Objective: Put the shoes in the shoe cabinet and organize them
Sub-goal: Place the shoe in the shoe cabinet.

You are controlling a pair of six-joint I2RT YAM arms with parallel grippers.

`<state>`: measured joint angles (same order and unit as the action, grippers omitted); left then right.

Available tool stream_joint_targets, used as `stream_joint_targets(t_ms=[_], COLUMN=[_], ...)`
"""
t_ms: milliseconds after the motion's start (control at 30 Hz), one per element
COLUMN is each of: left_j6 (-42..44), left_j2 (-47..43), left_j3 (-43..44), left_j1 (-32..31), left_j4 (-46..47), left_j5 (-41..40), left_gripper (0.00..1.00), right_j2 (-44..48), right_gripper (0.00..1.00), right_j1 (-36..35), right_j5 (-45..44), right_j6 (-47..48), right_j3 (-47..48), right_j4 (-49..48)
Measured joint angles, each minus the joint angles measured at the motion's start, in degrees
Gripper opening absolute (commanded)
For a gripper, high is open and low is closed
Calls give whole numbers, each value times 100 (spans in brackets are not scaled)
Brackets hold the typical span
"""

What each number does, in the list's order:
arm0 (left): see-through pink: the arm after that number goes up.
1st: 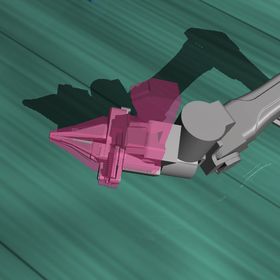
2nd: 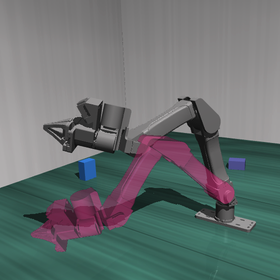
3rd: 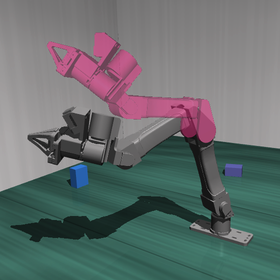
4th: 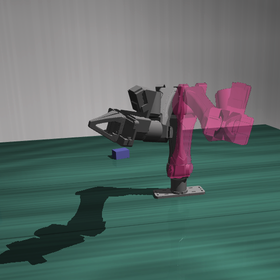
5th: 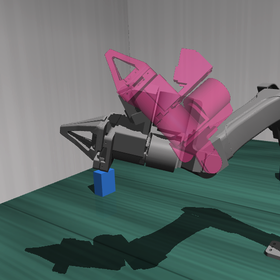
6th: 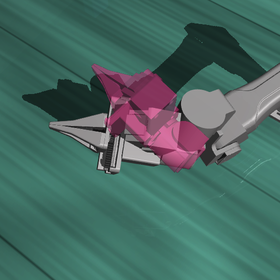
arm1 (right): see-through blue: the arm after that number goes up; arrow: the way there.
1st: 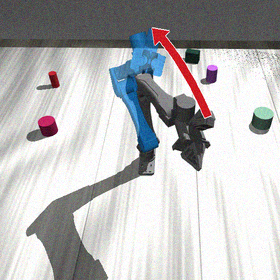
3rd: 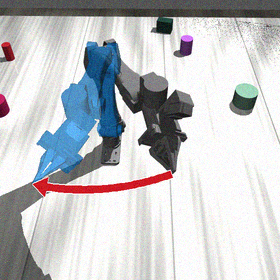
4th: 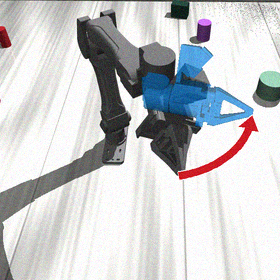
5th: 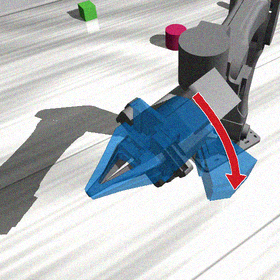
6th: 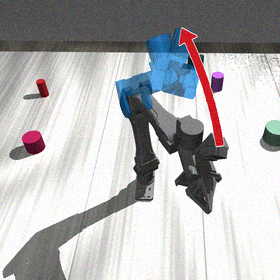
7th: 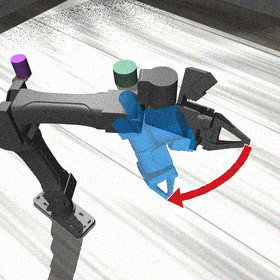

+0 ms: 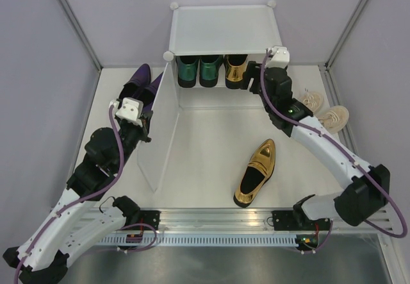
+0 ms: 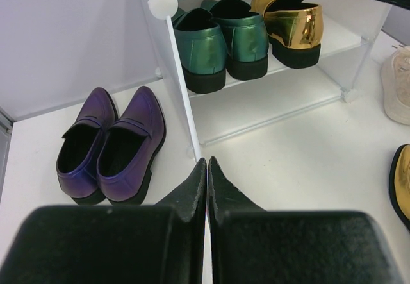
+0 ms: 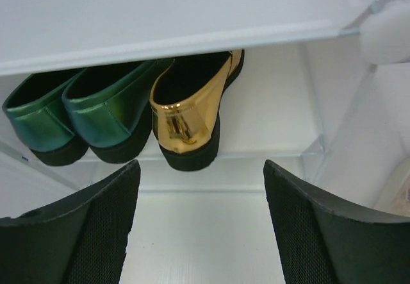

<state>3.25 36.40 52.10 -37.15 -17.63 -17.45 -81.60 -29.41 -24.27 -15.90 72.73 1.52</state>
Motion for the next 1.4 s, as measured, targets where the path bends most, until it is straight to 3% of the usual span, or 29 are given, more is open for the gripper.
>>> stream_joint_targets(t_ms=[200, 400, 433, 533, 667, 967, 1400], left_j6=[0, 0, 0, 0, 0, -2, -2], left_j2=[-11, -15, -15, -13, -13, -13, 24], left_j3=[-35, -68, -72, -76, -81, -87, -87], left_j1=[0, -2, -2, -2, -2, -20, -61], left_j4=[63, 133, 142, 151, 155, 166, 201], left_j5=[0, 0, 0, 0, -2, 2, 149], left_gripper=[2, 2, 2, 2, 2, 2, 2], right_j2=[1263, 2024, 2028, 1786, 988, -748, -1862], right_gripper=[74, 50, 42, 36, 35, 35, 35], right_j1=[26, 63, 74, 116, 247, 334, 323], right_j5=[269, 601, 634, 723, 868, 1080, 1086], right_j6=[-407, -647, -660, -675, -680, -522, -415], right_j3=[-741, -1609, -1727, -1912, -1862, -809, 177], right_j4=[890, 1255, 1237, 1062, 479, -756, -1316])
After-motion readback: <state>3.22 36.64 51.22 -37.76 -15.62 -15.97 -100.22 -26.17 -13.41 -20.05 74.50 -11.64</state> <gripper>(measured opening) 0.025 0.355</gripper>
